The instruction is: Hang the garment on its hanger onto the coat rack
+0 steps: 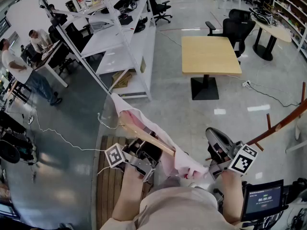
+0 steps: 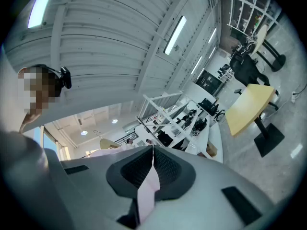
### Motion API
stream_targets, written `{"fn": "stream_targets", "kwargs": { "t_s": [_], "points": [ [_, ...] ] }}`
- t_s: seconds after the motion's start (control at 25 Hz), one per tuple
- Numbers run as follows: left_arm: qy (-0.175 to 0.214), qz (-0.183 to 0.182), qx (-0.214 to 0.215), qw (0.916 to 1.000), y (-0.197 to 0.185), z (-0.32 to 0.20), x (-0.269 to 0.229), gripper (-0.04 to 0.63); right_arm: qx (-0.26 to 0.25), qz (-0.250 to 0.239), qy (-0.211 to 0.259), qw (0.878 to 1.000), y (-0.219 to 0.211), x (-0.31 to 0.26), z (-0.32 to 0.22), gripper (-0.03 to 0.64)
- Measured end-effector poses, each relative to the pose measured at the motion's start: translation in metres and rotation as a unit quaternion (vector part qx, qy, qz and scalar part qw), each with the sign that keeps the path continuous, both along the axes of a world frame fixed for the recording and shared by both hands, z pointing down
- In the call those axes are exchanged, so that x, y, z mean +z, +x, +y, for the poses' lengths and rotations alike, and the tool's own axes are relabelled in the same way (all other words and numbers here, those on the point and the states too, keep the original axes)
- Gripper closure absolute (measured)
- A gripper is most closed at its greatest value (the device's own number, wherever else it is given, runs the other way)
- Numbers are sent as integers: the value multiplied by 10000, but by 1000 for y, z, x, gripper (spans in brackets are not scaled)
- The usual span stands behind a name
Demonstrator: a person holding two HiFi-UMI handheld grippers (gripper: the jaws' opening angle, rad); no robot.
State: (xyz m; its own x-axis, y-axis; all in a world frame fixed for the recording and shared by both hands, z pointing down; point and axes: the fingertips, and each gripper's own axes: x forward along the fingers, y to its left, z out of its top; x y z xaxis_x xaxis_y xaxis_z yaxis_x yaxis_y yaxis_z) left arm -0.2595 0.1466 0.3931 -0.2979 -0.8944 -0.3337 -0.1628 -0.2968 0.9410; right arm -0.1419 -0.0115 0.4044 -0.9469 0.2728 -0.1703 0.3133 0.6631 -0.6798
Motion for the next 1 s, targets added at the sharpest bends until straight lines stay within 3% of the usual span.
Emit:
{"fn": "stream_targets", "kwargs": {
  "t_s": [0.28,0.4,0.64,1.0],
  "points": [
    [-82,-133,731,9972,-36,-46,-3,567,545,-130,100,9984,-37,-6,-28,604],
    [-159,-222,1024,9944,-40,-73,-4,567,534,-262,245,9979,-41,-14,-32,604],
    [-363,-418,1385,9888,-38,-124,4,566,265,-395,350,9983,-37,-21,-44,604],
    [-107,-410,2008,9787,-8,-209,-26,566,610,-489,467,9958,-7,-26,-84,604]
  ]
}}
